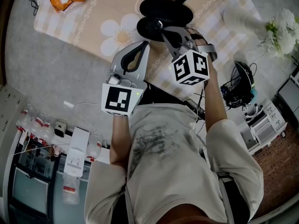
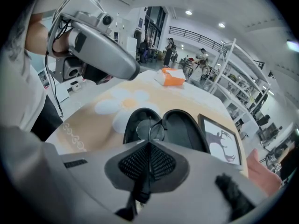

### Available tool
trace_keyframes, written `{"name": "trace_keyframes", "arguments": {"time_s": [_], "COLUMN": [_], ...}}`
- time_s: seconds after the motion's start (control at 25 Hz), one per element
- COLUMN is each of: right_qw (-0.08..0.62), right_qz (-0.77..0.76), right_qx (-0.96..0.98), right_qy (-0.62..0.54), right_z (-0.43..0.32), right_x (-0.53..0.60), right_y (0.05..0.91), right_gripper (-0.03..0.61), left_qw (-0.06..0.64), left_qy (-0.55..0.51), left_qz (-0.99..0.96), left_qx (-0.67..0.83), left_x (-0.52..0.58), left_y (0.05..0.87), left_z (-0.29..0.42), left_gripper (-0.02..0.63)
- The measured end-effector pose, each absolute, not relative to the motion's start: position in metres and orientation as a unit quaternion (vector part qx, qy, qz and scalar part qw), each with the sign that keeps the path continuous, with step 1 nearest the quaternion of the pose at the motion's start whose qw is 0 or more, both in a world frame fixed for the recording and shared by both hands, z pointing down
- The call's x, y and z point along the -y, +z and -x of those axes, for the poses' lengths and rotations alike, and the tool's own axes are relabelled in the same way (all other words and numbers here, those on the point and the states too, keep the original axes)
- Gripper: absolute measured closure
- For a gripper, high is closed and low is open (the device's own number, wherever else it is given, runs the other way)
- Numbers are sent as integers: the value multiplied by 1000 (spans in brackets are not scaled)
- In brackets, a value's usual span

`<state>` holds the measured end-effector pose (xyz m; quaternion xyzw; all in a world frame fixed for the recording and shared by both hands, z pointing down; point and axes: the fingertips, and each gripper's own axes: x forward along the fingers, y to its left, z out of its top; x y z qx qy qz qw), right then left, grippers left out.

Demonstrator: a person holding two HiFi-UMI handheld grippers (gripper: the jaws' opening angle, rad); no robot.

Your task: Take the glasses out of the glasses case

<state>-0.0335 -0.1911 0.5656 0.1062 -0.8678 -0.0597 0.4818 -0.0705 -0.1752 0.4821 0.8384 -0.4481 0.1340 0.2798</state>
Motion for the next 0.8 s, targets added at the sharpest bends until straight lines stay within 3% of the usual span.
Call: {"name": "trace_keyframes", "arguments": {"time_s": [0.8], "right_qw": [480], "right_qz": [-136], "right_qx": [863], "right_qy": [-79], "right_z": [23], "right_x": [193], "right_y": [536], "right_gripper": [561], "left_qw": [253], "left_qy": [125], "left_qz": [-856], "left_qx": [433], "left_x": [175], "left_y": [468], "left_z": [61], "left_gripper": [604]}}
